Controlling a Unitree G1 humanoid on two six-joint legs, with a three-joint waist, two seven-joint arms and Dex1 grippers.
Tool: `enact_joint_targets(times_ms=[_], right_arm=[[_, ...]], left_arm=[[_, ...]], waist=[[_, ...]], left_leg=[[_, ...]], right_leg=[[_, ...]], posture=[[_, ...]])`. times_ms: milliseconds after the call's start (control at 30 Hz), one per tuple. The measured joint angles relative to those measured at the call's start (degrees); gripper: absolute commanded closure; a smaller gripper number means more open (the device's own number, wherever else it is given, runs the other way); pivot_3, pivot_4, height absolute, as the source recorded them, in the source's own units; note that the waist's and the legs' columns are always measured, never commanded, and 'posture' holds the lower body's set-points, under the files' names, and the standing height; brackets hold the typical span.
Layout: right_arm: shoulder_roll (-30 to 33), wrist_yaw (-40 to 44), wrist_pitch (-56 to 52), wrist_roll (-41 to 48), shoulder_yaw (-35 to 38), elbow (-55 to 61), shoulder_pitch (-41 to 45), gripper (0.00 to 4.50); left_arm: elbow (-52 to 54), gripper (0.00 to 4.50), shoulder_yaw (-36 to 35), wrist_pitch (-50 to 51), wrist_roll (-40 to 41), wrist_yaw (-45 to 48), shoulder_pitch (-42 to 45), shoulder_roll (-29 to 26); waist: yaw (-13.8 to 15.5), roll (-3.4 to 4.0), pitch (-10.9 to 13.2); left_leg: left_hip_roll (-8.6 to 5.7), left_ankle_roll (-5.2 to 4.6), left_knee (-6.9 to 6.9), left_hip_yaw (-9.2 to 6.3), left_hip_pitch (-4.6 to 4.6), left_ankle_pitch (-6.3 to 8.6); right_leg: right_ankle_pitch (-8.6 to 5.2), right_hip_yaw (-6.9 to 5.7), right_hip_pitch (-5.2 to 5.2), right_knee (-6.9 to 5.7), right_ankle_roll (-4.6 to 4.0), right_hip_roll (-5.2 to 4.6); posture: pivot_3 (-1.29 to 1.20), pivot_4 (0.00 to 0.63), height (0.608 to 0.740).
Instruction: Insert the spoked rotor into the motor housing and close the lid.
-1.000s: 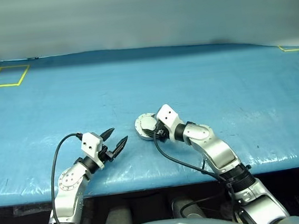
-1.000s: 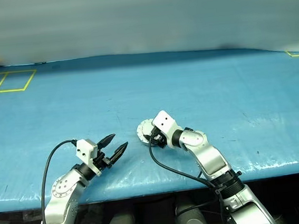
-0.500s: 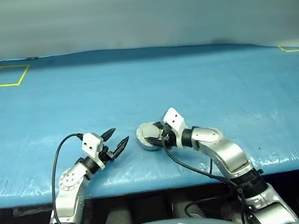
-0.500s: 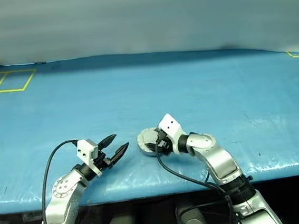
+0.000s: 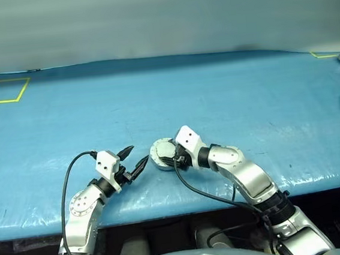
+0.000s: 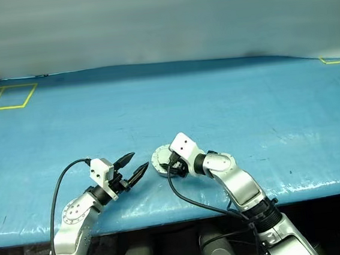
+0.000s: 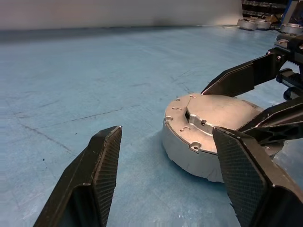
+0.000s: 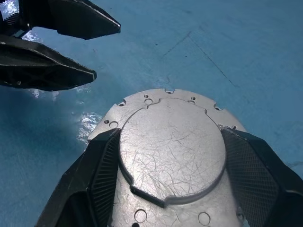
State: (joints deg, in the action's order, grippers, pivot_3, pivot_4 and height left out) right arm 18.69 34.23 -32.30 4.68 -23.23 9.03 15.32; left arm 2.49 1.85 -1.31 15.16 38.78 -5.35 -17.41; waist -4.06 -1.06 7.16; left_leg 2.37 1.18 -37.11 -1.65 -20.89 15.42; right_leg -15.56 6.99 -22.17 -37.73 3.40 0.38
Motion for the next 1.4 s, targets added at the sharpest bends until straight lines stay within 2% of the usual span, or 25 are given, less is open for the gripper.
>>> enact_joint_targets(times_ms=[200,300,433,633,767,967,1067,1400], right_arm=[[0.2,0.6,0.7,0.0,-0.5,0.1,-0.2,1.48],[0.1,0.7,0.8,0.2,-0.5,0.2,-0.2,1.48],[0.1,0.5,0.8,0.2,-0.4,0.2,-0.2,1.48],[0.2,0.5,0.8,0.2,0.1,0.4,-0.6,1.48],[0.2,0.4,0.8,0.2,0.1,0.5,-0.8,1.48],[0.2,0.2,0.8,0.2,0.2,0.6,-1.0,1.48],[0.2,-0.2,0.9,0.2,0.1,0.6,-1.2,1.48],[0.1,-0.7,1.7,0.1,0.0,0.6,-1.7,1.48]], left_arm=[[0.1,1.19,1.2,2.4,0.1,0.2,4.6,-0.1],[0.1,1.75,2.3,2.5,0.3,0.6,6.2,0.6],[-1.1,3.10,4.8,2.6,-0.6,1.2,8.1,1.6],[-5.5,3.10,7.5,3.5,-3.5,1.4,10.6,1.6],[-6.7,3.99,9.1,2.8,-5.0,1.6,11.9,2.0],[-8.4,3.99,10.5,1.0,-7.5,2.3,13.6,1.2],[-9.1,4.47,10.7,-0.2,-8.3,2.1,13.8,1.1],[-9.1,4.47,9.9,-0.8,-7.8,1.2,11.9,1.4]], waist=[[0.1,-0.27,-0.1],[0.0,-0.26,-0.2],[0.1,-0.11,-0.2],[0.1,-0.14,-0.2],[0.1,-0.13,-0.2],[0.2,-0.09,-0.2],[0.2,-0.06,-0.2],[0.2,-0.08,-0.3]], left_leg=[[-0.01,0.03,0.08,0.13,0.00,0.02],[0.02,0.05,0.17,0.13,0.01,0.04],[0.02,0.04,0.15,0.10,0.02,0.03],[0.00,0.05,0.14,0.10,0.01,0.03],[0.00,0.04,0.15,0.08,0.02,0.03],[0.00,0.05,0.17,0.07,0.02,0.04],[0.01,0.05,0.18,0.04,0.16,0.04],[0.08,0.07,0.31,-0.14,0.18,0.05]], right_leg=[[0.01,-0.01,-0.01,0.02,0.01,0.10],[0.01,-0.02,-0.04,0.02,0.01,0.14],[0.01,-0.02,-0.02,0.00,0.00,0.18],[0.01,-0.01,-0.01,0.04,0.01,0.17],[0.01,-0.02,-0.01,0.04,0.01,0.17],[0.01,-0.02,0.00,0.06,0.01,0.16],[0.00,-0.02,0.15,0.12,0.01,0.13],[0.00,-0.03,0.20,0.34,0.01,0.12]], posture=[[0.00,0.150,0.740],[0.00,0.150,0.740],[0.00,0.150,0.740],[0.00,0.150,0.740],[0.00,0.150,0.740],[0.00,0.150,0.740],[0.00,0.150,0.740],[0.00,0.150,0.740]])
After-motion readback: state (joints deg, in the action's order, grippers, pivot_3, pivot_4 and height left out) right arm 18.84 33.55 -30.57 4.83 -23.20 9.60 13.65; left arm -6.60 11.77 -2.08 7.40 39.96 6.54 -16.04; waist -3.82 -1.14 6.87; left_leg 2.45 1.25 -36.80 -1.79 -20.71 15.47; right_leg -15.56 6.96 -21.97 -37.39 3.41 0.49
